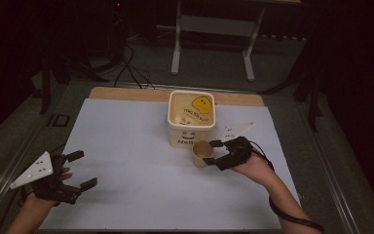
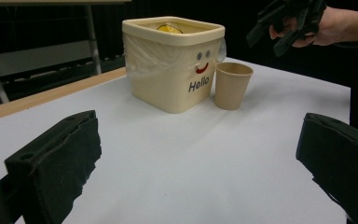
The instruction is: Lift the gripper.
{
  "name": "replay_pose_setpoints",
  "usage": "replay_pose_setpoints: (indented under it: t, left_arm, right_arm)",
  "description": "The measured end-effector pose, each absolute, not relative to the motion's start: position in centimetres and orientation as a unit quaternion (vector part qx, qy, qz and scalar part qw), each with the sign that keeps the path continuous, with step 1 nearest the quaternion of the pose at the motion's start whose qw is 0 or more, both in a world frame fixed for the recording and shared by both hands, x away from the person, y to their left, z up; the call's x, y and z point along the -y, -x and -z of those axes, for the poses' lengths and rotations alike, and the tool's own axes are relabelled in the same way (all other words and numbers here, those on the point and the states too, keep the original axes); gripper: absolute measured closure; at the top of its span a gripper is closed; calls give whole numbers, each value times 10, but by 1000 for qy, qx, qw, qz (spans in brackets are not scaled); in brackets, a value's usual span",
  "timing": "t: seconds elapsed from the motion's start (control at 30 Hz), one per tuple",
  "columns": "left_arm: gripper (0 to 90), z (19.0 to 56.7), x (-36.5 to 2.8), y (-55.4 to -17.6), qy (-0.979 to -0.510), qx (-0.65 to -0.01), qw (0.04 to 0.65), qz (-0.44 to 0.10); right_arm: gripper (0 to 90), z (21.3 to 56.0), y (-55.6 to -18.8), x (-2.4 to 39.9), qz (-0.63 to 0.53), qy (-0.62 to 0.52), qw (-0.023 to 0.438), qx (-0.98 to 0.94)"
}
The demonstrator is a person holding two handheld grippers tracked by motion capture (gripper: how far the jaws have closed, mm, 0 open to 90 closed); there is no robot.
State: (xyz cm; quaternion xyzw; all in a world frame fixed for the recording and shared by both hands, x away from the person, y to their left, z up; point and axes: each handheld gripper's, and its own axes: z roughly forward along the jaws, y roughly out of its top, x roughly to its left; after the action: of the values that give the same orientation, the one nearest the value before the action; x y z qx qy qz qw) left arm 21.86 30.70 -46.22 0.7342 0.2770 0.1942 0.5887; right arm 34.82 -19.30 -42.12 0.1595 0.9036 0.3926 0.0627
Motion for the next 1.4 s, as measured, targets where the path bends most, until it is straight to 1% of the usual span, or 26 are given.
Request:
replay_pose_setpoints:
  t: [0.4, 0.9, 1.13, 1.27, 1.4]
  left_arm:
    - [6, 462, -307, -219, -736, -274, 588, -193]
    - [6, 464, -306, -219, -737, -275, 587, -191]
    - [6, 464, -306, -219, -737, -275, 587, -191]
    - [5, 464, -306, -219, -738, -275, 586, -190]
    - [6, 464, -307, -220, -738, -276, 587, -189]
  right_arm:
    - [368, 431, -361, 180, -333, -145, 54, -930]
    - [418, 439, -371, 169, -294, -133, 44, -945]
    - [485, 448, -376, 161, -278, -121, 36, -952]
    - [541, 453, -379, 156, -267, -112, 31, -957]
    - [619, 458, -380, 151, -251, -103, 31, -962]
